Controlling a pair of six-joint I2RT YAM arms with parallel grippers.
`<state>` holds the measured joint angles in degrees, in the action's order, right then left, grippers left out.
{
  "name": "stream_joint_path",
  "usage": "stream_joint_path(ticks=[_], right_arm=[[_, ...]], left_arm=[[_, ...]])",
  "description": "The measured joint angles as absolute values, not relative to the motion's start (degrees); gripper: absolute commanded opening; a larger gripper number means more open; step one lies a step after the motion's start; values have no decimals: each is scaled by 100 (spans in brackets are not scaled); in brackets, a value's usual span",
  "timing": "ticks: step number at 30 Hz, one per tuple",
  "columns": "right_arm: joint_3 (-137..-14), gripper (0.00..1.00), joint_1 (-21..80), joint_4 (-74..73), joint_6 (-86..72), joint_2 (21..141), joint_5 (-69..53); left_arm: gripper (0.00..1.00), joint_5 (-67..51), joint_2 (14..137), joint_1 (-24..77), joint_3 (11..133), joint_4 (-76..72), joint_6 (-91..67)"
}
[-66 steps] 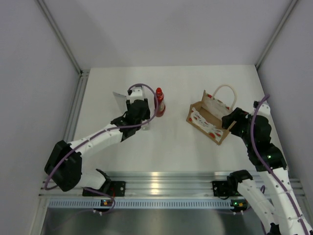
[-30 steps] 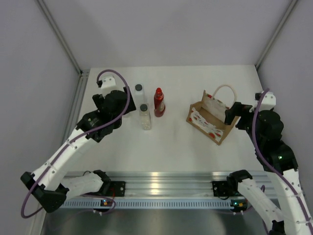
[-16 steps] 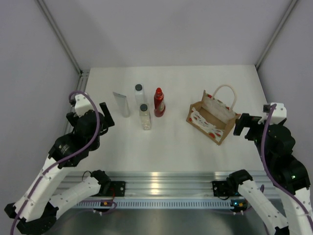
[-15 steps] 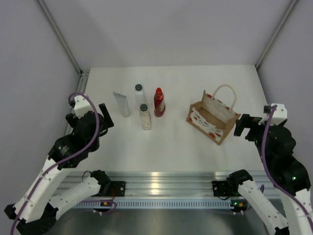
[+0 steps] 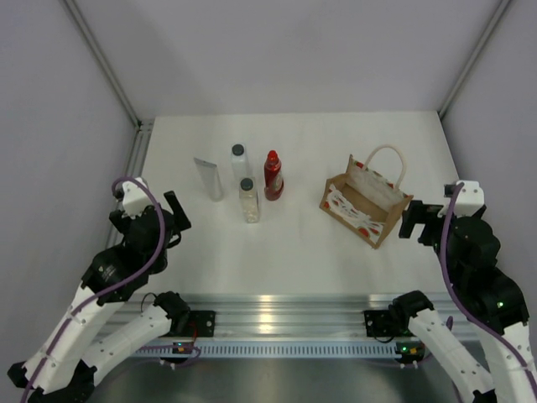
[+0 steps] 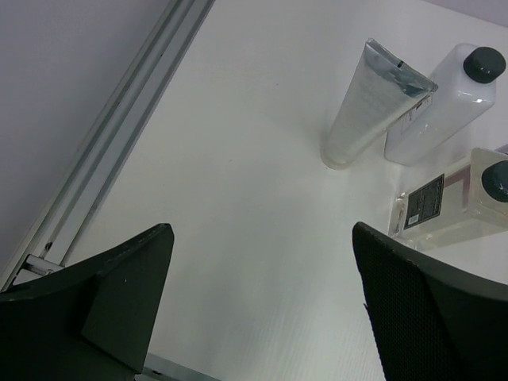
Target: Take the personal care products out of the canvas bag
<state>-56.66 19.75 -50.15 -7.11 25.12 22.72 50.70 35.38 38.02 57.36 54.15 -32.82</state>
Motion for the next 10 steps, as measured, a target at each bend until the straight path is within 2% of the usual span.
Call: stream_joint_path(ticks=[10], right_arm=[[-5557, 99, 1988, -4963, -751, 2475, 2331]], left_arm=[[98, 5273, 3540, 3776, 5688, 5413, -3361]])
